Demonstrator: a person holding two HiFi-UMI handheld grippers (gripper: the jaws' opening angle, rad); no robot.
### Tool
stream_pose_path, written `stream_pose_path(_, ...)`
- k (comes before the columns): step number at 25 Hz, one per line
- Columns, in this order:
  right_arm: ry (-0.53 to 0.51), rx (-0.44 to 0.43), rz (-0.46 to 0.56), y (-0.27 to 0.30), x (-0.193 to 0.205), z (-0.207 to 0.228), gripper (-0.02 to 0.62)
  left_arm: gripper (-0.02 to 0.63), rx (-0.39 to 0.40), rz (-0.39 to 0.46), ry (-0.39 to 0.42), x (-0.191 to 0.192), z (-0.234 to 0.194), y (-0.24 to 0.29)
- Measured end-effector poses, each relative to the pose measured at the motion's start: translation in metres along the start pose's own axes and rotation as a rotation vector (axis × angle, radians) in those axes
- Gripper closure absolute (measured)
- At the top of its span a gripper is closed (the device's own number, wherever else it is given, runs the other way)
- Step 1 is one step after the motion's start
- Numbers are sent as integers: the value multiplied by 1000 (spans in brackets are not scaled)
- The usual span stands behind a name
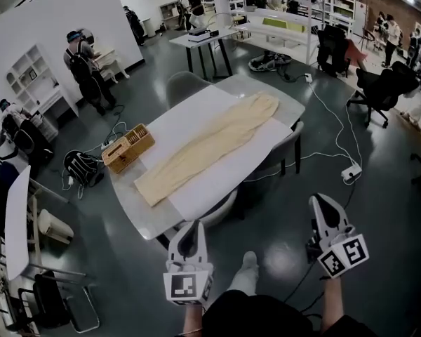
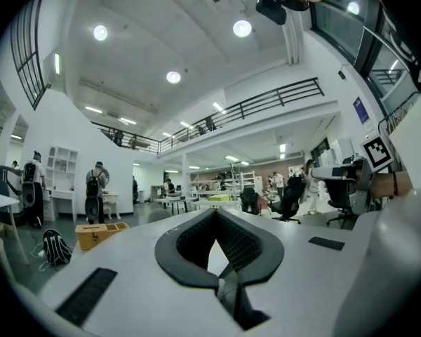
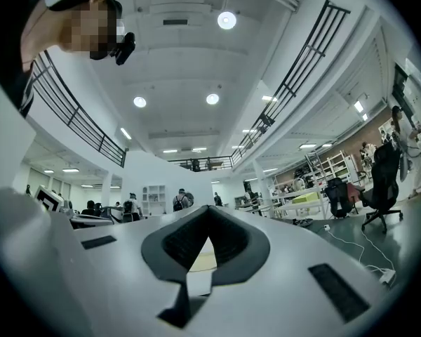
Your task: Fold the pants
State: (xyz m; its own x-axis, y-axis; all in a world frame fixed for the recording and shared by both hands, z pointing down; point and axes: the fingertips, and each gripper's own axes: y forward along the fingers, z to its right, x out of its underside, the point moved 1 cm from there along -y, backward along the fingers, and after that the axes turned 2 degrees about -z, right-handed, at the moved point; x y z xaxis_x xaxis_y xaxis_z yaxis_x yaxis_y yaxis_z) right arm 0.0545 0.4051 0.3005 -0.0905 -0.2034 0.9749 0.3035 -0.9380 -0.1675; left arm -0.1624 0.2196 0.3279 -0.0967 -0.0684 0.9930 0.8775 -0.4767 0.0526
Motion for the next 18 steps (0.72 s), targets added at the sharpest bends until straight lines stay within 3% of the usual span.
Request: stream_pose_path(18, -43, 45, -15, 148, 4, 104, 581, 598, 67, 27, -44, -5, -19, 209)
